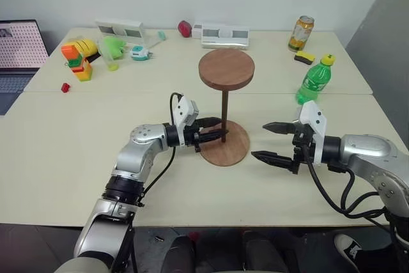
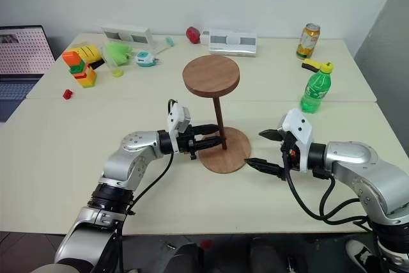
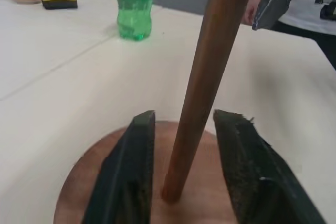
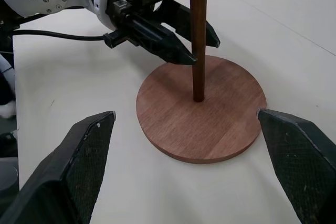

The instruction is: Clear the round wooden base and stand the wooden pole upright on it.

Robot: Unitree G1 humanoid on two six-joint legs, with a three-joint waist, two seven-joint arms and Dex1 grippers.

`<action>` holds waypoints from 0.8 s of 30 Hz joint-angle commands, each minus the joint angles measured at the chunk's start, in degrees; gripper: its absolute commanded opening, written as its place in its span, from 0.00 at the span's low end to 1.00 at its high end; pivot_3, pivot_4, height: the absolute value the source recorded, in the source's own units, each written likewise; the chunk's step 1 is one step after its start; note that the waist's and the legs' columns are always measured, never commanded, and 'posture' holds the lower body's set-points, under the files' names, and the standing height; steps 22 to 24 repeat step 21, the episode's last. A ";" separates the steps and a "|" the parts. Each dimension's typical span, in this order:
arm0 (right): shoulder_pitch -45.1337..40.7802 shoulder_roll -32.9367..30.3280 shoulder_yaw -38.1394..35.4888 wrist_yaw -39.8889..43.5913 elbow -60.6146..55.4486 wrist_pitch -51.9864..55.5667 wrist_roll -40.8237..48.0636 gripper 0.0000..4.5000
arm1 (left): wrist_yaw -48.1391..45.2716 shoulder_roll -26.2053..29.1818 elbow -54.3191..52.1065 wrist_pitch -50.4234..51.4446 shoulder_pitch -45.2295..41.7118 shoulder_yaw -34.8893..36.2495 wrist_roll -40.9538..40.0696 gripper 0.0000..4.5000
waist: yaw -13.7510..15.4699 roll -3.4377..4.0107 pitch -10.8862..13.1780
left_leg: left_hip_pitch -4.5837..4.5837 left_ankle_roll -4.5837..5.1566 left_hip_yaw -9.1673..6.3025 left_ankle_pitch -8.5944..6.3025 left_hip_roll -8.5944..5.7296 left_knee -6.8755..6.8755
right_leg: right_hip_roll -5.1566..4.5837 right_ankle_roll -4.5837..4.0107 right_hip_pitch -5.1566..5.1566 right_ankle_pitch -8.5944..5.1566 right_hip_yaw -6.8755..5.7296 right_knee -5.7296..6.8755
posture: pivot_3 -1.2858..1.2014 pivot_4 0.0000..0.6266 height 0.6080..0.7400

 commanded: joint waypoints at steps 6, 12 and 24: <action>-1.08 0.51 -0.29 0.33 0.12 -1.63 -0.80 1.00 | -2.28 5.80 -9.18 4.01 0.89 3.37 -3.17 0.88 | -0.04 0.00 0.00 | 0.00 0.00 0.00 0.00 0.02 -0.01 | 0.01 0.00 -0.01 0.00 0.00 0.00 | 0.52 0.24 1.00; 0.62 -1.28 -1.70 2.10 0.61 -2.18 -0.73 1.00 | -9.24 20.68 -13.35 5.82 4.70 7.99 -4.09 0.99 | -0.46 0.03 0.03 | 0.03 0.01 0.01 0.00 0.10 -0.10 | 0.09 -0.01 -0.07 -0.01 0.02 0.01 | 0.52 0.24 1.00; 4.46 -4.87 -5.79 7.18 2.52 -5.71 -0.62 1.00 | -12.14 30.03 -22.04 14.69 8.25 13.53 -11.32 0.99 | 0.52 0.04 0.05 | -0.04 0.02 0.04 -0.02 0.07 -0.12 | 0.03 -0.01 -0.07 -0.01 0.01 -0.11 | 0.52 0.24 1.00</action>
